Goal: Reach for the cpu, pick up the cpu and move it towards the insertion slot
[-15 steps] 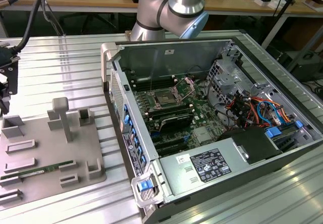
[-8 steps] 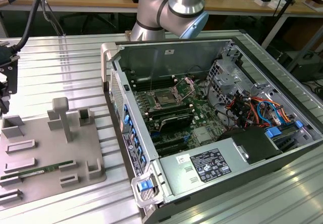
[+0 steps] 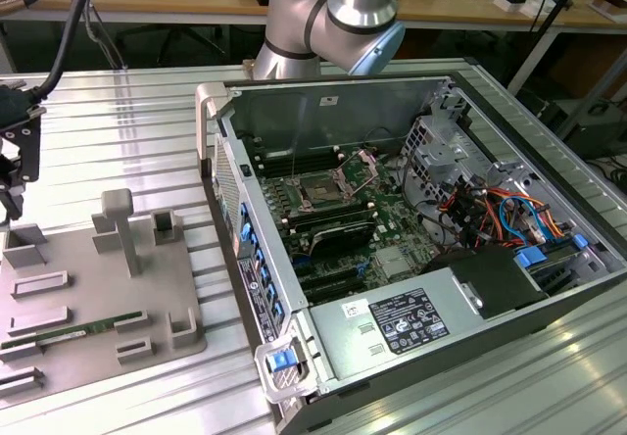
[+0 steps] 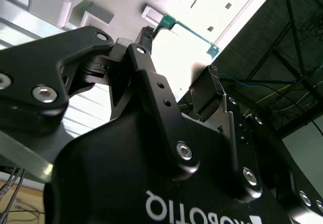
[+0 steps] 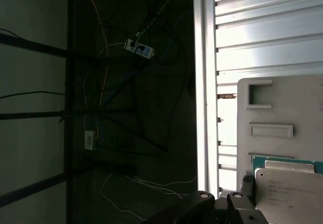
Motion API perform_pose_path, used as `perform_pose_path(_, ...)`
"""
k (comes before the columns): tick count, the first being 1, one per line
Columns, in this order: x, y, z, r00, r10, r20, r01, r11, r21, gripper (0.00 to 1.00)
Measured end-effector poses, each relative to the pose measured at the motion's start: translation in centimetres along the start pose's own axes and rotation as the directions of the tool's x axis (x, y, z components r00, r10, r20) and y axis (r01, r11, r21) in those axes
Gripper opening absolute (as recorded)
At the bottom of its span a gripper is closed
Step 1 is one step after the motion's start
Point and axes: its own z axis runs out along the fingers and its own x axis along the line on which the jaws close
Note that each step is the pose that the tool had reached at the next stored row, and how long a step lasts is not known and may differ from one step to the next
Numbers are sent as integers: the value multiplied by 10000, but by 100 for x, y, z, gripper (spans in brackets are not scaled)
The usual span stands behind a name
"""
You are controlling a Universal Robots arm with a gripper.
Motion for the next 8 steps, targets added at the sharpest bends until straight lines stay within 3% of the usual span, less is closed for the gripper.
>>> perform_pose_path(8,0,0,-56,10000,0,1,0,10000,0,55)
